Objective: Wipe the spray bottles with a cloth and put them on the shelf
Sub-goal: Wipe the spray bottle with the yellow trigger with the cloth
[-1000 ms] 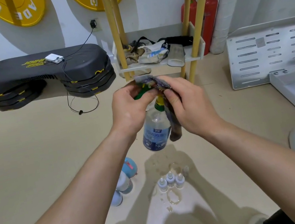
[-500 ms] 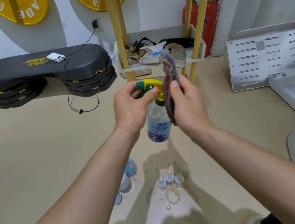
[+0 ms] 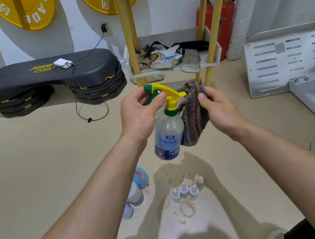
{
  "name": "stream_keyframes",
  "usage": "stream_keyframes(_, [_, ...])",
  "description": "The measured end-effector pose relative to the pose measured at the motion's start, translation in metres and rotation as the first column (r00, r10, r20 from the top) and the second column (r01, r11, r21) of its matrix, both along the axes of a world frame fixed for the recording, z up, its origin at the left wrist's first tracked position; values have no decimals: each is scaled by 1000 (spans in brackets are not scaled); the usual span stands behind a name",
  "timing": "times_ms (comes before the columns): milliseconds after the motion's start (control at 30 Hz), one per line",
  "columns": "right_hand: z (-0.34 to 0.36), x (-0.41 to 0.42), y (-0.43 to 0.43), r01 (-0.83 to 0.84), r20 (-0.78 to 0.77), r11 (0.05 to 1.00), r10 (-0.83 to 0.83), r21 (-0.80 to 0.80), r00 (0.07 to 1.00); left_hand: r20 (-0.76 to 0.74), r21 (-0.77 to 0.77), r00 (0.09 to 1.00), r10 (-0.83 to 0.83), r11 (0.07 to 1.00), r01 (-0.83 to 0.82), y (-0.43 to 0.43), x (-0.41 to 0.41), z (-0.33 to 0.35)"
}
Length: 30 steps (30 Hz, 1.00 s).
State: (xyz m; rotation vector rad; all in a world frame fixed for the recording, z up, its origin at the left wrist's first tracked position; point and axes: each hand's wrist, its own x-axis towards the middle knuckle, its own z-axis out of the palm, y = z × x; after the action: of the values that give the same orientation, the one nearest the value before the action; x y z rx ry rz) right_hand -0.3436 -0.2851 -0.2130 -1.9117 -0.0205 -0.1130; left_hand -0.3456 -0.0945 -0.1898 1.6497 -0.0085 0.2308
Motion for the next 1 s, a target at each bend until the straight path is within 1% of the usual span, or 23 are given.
stream_keyframes(33, [1,-1,3,10,-81,986,3,165,997,5,21,999,-38,999,38,2,1,0])
stream_keyframes(67, [3,-3,7,26,-125,957,11,289,992,10,44,997,-73,996,72,3,1,0])
stream_keyframes(133, [9,-7,20,47,-149,905,18,423,989,26,70,994,-103,992,101,3,2,-3])
stream_keyframes(300, [22,-11,31,75,-157,859,6,506,988,92,25,992,-82,996,80,-2,4,-2])
stream_keyframes(500, [23,-16,33,-49,-130,809,154,586,980,85,86,992,-88,993,80,0,4,-5])
stream_keyframes(567, [22,-16,34,-104,-117,809,209,578,971,96,112,991,-97,990,86,2,5,-3])
stream_keyframes(667, [22,-16,34,-221,-73,822,302,525,950,109,182,988,-112,979,91,3,3,-2])
stream_keyframes(767, [23,-16,33,-316,-24,835,366,450,930,93,194,988,-121,976,101,5,3,-2])
stream_keyframes(833, [25,-16,31,-327,-4,865,356,381,935,75,203,989,-128,973,110,6,3,-3])
stream_keyframes(900, [27,-15,29,-311,-2,885,332,345,943,61,224,990,-124,969,107,4,3,-4])
stream_keyframes(967, [28,-15,28,-275,-24,888,305,370,952,65,259,995,-81,964,62,0,4,-7])
stream_keyframes(1000, [28,-16,28,-245,-43,883,285,400,957,64,271,997,-35,963,16,-2,4,-10])
